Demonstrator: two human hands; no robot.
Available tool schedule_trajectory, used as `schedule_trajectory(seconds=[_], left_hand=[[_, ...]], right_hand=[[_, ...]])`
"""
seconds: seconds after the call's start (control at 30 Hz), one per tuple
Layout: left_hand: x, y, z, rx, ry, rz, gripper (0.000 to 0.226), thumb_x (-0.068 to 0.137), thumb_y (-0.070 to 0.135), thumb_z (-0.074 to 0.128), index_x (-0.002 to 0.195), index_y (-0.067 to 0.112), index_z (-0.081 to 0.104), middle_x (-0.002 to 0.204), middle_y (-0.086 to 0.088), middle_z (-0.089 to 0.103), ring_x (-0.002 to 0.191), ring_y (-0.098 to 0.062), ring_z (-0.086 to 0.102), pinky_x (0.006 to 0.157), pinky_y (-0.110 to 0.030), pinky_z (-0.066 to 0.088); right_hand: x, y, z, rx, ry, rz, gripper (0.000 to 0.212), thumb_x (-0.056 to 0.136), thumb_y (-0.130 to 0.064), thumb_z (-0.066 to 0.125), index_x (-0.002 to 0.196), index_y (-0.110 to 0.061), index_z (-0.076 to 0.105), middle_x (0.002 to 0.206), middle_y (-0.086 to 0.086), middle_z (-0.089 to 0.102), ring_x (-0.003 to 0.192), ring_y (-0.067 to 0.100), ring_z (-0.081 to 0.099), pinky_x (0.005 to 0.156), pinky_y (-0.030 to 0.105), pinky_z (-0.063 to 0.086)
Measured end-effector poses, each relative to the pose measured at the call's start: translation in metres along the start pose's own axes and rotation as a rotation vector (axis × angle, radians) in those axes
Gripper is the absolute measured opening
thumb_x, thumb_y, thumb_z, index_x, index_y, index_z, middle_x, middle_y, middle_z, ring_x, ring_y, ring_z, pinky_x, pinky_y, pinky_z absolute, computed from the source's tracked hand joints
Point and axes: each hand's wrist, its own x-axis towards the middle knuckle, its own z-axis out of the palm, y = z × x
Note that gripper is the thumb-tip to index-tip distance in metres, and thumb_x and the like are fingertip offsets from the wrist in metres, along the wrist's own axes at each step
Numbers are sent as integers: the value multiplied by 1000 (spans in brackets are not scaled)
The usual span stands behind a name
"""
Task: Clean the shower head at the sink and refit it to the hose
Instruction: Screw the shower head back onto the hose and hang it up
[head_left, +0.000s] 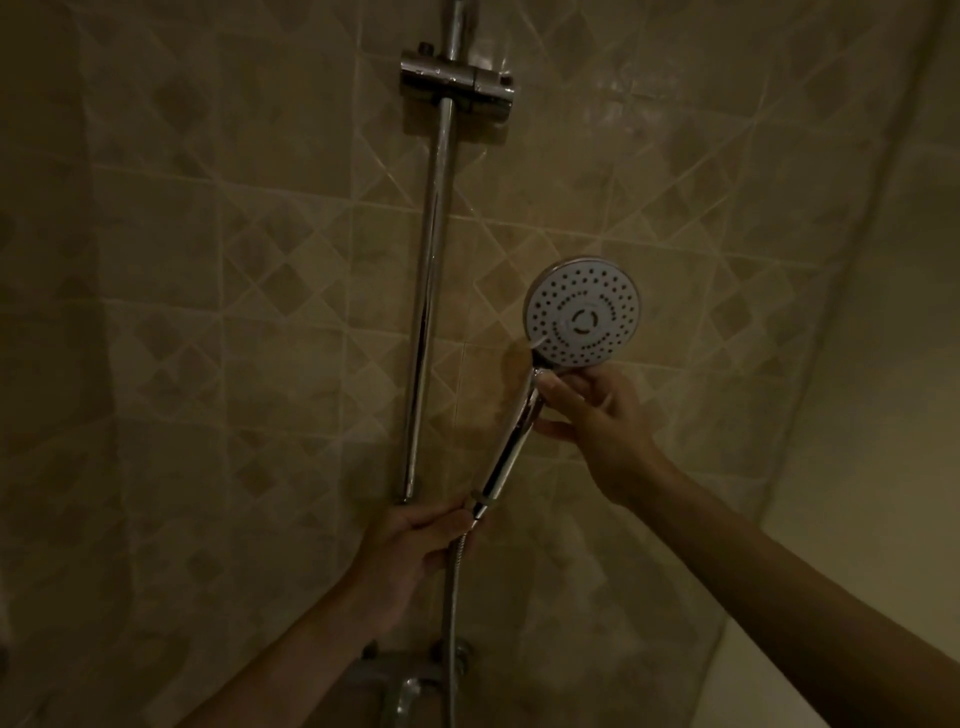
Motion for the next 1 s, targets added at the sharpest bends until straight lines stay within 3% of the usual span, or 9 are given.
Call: schedule_trajectory(seconds=[0.1,0.3,0.4,0.5,0.63,0.77,0.9,1.0], left_hand=[[-1,6,-6,-16,-80,-28,28,73,18,75,99,10,82,96,-10,79,84,-15,74,71,-22,60],[-3,14,-14,-68,-166,-79,21,81,13,66,93,6,82,84,-10,78,75,-15,75,67,-24,59],[-5,20,-15,21,-175,-40,24,74,16,74,95,6,82,89,-12,79,81,-18,76,70,-23,59],[-5,21,-15,145,-117,41,41,62,30,85,100,13,82,99,-14,80,92,-19,76,75,-22,58],[-7,16,-11,171,-13,97,42,55,35,86,94,20,83,96,-13,80,89,-18,76,72,-18,58],[-16,18,-13,154,-86,38,42,61,33,83,99,15,82,95,-10,80,87,-15,75,74,-23,59],[-19,21,-16,53,-166,-20,24,77,17,70,96,7,82,85,-7,78,76,-14,74,67,-23,58],[-19,25,-17,-6,-243,-63,22,83,14,69,99,4,80,89,-11,78,75,-17,74,67,-25,59]], right_hand=[[0,-8,3,45,-49,1,21,98,-12,65,118,-9,66,105,-1,79,101,17,77,77,35,63],[3,-22,10,118,-141,0,41,99,-14,63,132,8,55,121,18,72,114,34,72,82,41,62],[0,-26,14,81,-151,-3,36,101,-13,62,133,3,56,124,19,72,115,34,72,84,43,61],[-4,-24,20,21,-90,6,31,102,-13,62,133,-8,59,125,12,74,114,28,73,84,38,61],[-5,-20,29,3,19,50,29,101,-13,63,130,-11,62,120,5,77,110,21,75,84,41,62],[-9,-25,28,50,-77,63,36,100,-13,63,133,-1,58,124,14,73,117,32,72,91,51,61],[-10,-34,28,154,-179,59,44,97,-14,62,133,10,53,118,17,70,112,31,71,86,44,61],[-8,-39,27,214,-252,63,46,97,-13,58,135,12,49,118,18,67,109,27,71,85,42,61]])
